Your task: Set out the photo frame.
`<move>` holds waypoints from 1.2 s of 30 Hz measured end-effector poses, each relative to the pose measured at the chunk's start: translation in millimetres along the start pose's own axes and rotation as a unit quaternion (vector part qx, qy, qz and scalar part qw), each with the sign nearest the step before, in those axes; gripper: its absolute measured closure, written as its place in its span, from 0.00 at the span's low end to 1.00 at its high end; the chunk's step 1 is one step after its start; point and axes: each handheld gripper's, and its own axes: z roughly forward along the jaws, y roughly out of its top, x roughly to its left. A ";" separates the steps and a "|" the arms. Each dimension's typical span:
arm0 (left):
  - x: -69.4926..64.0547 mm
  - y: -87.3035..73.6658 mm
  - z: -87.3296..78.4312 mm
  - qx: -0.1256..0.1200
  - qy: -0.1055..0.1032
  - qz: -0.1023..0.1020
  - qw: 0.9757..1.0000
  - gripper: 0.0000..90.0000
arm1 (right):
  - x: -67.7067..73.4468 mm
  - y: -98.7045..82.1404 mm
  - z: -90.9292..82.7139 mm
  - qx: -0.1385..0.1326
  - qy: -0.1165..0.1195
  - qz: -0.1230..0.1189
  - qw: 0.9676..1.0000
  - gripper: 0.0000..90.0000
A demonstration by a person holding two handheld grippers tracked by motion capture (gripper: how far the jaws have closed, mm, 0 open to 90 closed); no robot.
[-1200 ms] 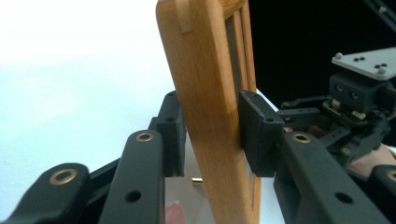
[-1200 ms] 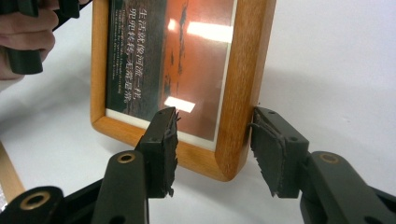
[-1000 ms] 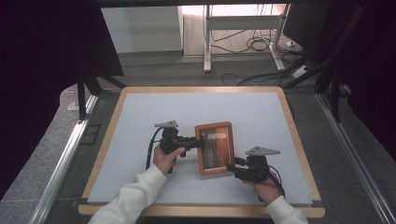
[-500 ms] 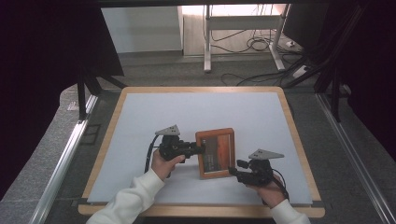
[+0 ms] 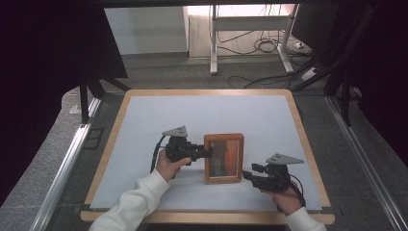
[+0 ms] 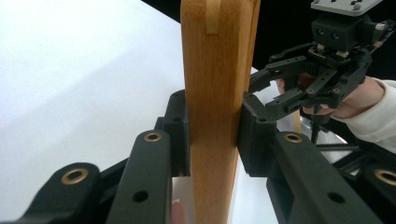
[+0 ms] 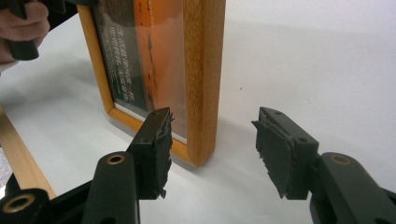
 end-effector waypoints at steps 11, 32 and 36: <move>5.1 -2.5 -1.5 -0.001 -0.013 0.006 1.000 0.76 | 0.5 -0.9 1.5 0.003 0.002 0.000 1.000 0.51; -8.0 -1.9 -13.5 -0.039 0.064 0.013 0.997 0.25 | 0.7 0.0 0.6 -0.003 0.001 -0.001 1.000 0.48; -12.0 -5.6 -20.5 -0.029 0.084 0.016 0.996 0.22 | -0.1 0.5 0.2 -0.005 -0.002 -0.002 1.000 0.47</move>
